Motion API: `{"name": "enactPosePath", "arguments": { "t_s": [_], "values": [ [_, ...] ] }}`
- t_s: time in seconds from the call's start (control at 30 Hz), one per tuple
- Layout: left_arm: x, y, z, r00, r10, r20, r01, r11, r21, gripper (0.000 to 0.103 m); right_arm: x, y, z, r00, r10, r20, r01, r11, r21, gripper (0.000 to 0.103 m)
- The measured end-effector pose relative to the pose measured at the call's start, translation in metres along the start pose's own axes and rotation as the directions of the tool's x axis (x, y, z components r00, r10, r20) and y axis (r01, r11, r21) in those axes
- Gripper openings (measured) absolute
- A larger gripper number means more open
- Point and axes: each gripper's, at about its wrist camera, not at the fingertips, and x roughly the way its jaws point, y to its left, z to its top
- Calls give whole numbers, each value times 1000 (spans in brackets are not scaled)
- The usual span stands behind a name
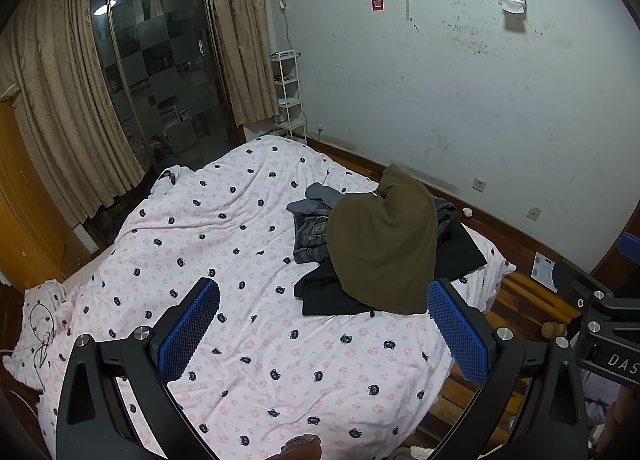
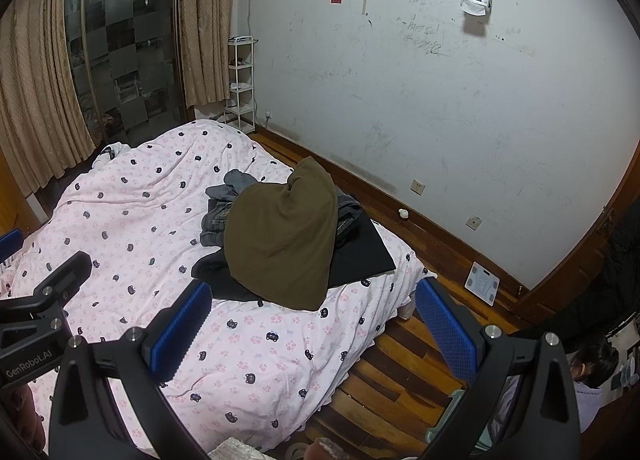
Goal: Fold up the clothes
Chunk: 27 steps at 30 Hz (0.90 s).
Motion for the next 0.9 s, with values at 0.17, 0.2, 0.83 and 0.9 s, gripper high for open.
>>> {"name": "enactPosePath", "arguments": {
  "t_s": [0.17,0.2,0.83,0.9],
  "values": [
    [4,0,2,1000,1,-8,-1,1000,2,103,6,0,3,1000,1,-9,-1,1000,-3,103],
    [5,0,4,1000,4,-9,-4,1000,1,103,8,0,3,1000,1,-12,-1,1000,-2,103],
    [76,-4,28,997,-4,-75,2,999,-36,103,97,-5,30,994,20,-108,-20,1000,-4,103],
    [86,-6,32,997,-6,-81,3,999,-39,103,116,-8,35,993,22,-119,-23,1000,-4,103]
  ]
}}
